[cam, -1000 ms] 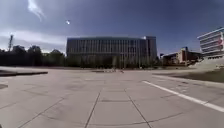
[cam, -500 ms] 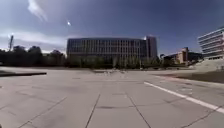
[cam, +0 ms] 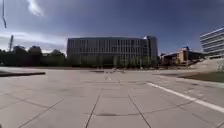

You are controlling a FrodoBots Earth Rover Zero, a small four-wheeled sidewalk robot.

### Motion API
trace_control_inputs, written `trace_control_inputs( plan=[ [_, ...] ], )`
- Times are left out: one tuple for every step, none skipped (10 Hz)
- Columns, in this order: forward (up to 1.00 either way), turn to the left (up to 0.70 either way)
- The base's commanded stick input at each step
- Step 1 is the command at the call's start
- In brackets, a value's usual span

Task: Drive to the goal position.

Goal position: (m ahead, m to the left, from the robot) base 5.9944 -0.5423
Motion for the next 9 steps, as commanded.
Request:
trace_control_inputs(
  plan=[
    [0.50, 0.00],
    [0.50, -0.20],
    [0.50, -0.46],
    [0.50, -0.50],
    [0.50, -0.29],
    [0.50, -0.02],
    [0.50, 0.00],
    [0.50, 0.00],
    [0.50, 0.00]
  ],
)
